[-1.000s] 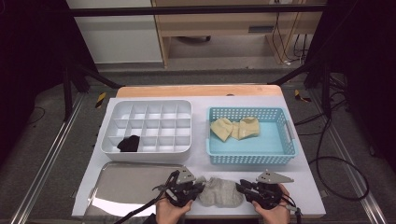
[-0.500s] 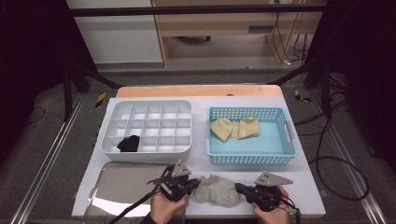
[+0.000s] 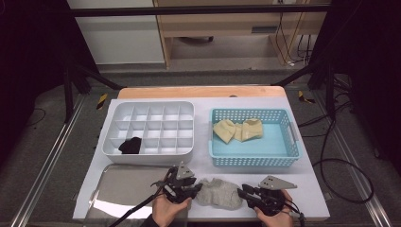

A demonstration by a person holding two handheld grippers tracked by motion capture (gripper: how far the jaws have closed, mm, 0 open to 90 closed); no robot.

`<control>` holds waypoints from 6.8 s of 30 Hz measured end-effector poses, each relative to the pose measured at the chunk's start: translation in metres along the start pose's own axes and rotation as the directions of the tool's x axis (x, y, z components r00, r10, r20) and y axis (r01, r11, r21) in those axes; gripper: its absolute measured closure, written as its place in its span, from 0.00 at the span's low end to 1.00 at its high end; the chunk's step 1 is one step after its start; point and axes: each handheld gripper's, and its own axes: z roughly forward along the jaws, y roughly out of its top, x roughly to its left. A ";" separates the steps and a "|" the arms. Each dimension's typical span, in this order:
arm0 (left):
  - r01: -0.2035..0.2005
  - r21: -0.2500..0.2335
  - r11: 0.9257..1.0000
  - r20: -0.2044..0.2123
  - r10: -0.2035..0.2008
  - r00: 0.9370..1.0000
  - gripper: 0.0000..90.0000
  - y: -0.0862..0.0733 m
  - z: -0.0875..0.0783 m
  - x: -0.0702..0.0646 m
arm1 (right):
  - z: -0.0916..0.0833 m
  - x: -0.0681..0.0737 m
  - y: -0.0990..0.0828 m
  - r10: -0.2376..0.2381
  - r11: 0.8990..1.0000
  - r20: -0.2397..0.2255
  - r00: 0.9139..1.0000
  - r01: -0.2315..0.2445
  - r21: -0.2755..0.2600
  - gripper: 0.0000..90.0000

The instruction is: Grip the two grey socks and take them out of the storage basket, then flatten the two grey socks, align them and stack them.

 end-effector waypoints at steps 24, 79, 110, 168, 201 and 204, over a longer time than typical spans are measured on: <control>0.017 -0.048 0.999 0.021 -0.016 1.000 0.87 -0.008 -0.001 -0.014 | 0.008 -0.015 0.008 -0.034 0.999 0.071 0.997 0.035 -0.001 0.91; -0.087 -0.111 0.990 0.032 0.091 0.995 0.96 0.012 0.008 -0.029 | 0.021 0.016 -0.006 -0.055 0.998 -0.094 0.994 0.056 0.007 1.00; -0.102 -0.142 0.985 0.093 0.115 0.989 0.98 0.018 0.005 -0.048 | -0.010 -0.014 -0.009 0.082 0.995 0.033 0.996 -0.080 -0.065 0.63; -0.016 -0.041 0.999 0.036 0.017 0.999 0.92 -0.011 -0.007 -0.007 | 0.004 0.024 0.029 -0.062 0.995 -0.157 0.986 0.048 -0.089 0.95; 0.111 -0.178 0.978 0.027 -0.108 0.994 0.99 -0.014 -0.047 0.031 | 0.076 0.073 0.040 -0.182 0.980 -0.160 0.970 0.193 0.054 0.95; 0.108 -0.179 0.978 0.024 -0.105 0.994 0.98 -0.015 -0.047 0.031 | 0.081 0.076 0.038 -0.197 0.976 -0.143 0.970 0.207 0.065 0.95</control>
